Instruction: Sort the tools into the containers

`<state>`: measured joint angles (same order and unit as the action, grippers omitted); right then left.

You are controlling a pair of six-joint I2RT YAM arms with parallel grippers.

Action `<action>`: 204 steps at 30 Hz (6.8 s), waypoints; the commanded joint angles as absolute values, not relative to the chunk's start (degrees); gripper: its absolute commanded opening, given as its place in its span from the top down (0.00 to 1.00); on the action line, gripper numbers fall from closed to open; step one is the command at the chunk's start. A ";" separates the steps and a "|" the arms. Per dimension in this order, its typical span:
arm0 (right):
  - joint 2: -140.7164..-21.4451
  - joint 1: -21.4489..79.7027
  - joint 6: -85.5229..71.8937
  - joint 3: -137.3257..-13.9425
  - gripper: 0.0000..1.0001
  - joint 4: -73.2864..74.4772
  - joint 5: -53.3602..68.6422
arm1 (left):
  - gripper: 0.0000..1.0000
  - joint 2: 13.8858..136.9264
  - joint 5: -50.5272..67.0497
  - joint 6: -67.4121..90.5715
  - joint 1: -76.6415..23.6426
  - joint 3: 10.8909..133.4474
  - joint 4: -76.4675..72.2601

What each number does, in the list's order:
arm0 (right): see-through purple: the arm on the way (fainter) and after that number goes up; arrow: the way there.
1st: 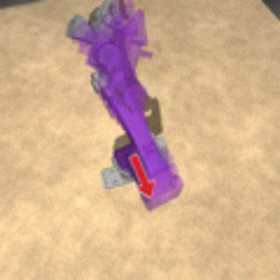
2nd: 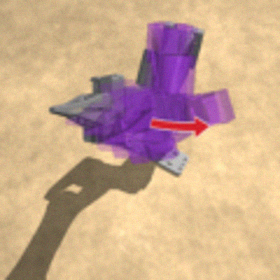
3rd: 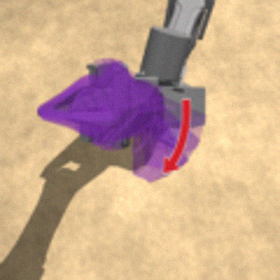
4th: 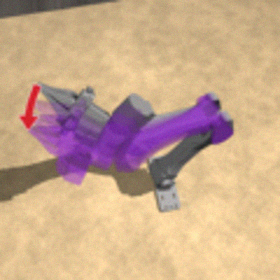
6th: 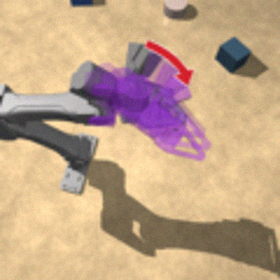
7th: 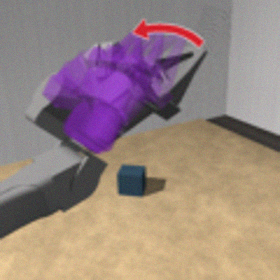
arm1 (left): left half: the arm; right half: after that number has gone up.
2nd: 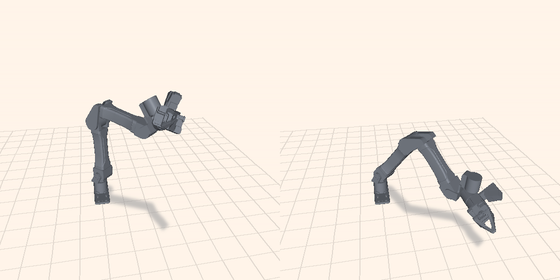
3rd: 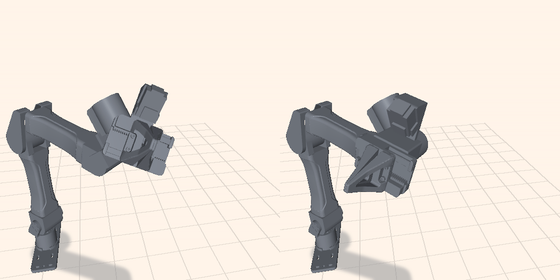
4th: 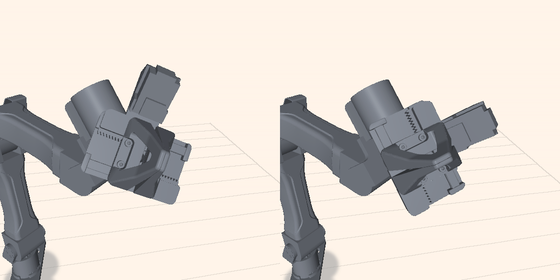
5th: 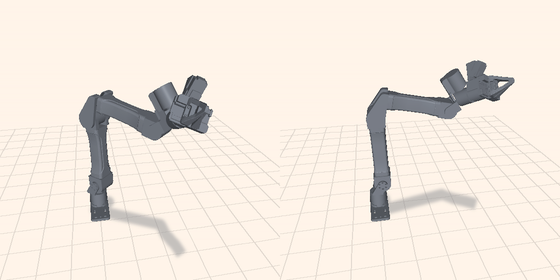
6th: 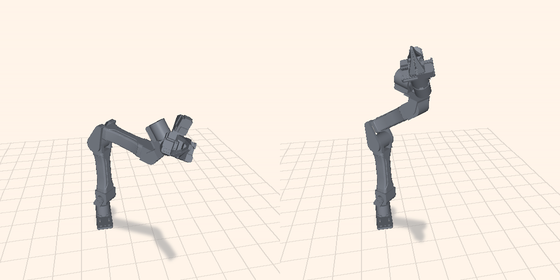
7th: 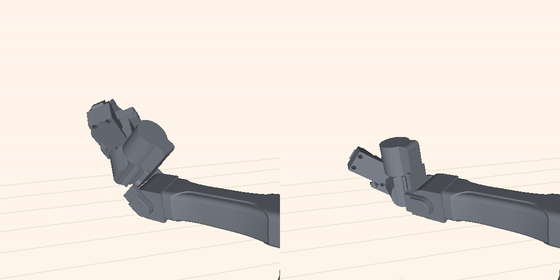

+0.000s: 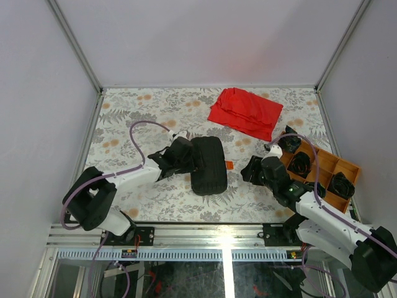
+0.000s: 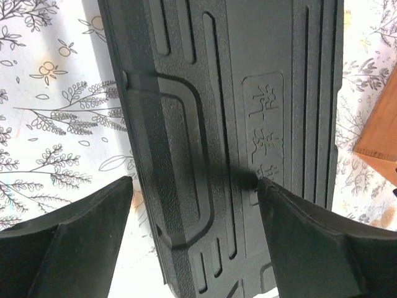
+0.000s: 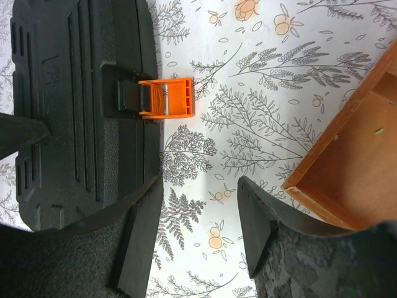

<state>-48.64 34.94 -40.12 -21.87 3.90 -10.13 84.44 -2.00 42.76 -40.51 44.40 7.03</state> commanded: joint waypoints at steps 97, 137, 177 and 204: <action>-93.14 22.26 -43.82 -30.62 0.50 -25.27 27.78 | 0.24 87.06 -11.89 39.89 -41.15 40.02 17.58; -90.27 21.43 -55.46 -21.24 0.65 -53.67 32.89 | 0.26 87.44 -11.41 40.17 -41.13 39.99 17.34; -89.19 21.28 -53.97 -21.30 0.68 -50.55 30.27 | 0.27 88.27 -10.40 40.34 -41.22 40.42 16.70; -86.98 21.35 -45.64 -24.93 0.85 -39.46 26.01 | 0.27 88.03 -10.65 40.32 -41.22 40.00 16.89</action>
<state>-91.83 21.06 -51.57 -22.22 -43.92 29.30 84.05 -10.87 42.70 -40.77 43.29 6.11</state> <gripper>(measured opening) 0.223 0.734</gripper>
